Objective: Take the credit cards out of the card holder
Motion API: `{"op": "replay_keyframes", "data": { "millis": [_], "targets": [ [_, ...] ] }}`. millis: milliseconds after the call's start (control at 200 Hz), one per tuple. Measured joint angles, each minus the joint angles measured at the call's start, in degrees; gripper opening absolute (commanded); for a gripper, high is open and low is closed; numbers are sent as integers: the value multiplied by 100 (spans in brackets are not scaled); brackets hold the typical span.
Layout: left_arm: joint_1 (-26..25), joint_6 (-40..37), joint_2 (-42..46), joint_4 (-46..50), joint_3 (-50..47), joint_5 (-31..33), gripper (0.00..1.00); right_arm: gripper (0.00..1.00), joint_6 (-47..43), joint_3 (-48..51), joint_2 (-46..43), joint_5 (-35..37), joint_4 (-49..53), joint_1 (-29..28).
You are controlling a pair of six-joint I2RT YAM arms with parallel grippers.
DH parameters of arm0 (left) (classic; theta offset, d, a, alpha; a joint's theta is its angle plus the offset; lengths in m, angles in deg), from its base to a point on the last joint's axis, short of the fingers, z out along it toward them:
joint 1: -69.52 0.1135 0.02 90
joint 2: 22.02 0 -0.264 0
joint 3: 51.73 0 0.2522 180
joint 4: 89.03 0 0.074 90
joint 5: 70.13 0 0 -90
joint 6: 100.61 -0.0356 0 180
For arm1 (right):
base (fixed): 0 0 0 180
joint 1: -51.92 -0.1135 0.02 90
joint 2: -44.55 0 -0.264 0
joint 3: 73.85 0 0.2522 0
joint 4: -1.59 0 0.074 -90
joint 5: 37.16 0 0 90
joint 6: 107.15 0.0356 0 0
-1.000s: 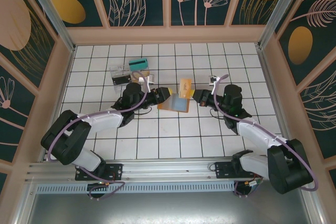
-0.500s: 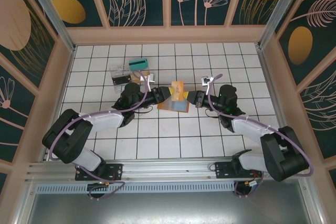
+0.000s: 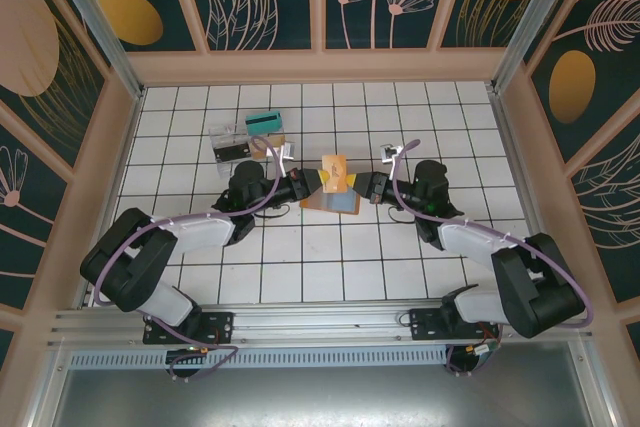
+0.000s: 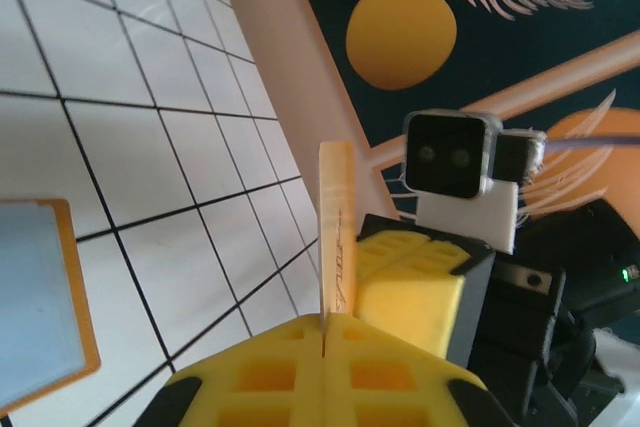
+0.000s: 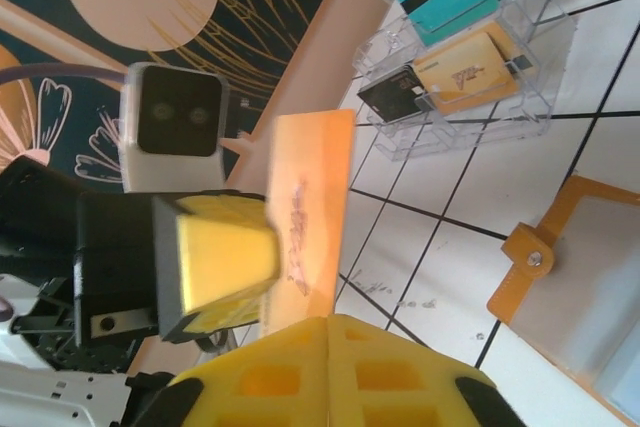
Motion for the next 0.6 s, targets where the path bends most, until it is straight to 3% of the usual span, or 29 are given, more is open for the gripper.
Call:
{"op": "replay_keyframes", "data": {
  "millis": [85,200,295,425,596],
  "targets": [
    [-2,20,15,-20,0,-20,0,35,-33,-4,20,-7,13,-24],
    [0,-74,83,118,0,-2,0,71,-105,-31,20,52,96,-39],
    [0,-319,240,522,13,107,0,88,-256,-59,-7,208,291,-48],
    [-4,-1003,487,1740,341,527,0,98,-529,-59,-267,586,686,-48],
    [-4,-2107,807,3381,966,1759,0,99,-765,2,-706,1016,890,-48]
  ]
}}
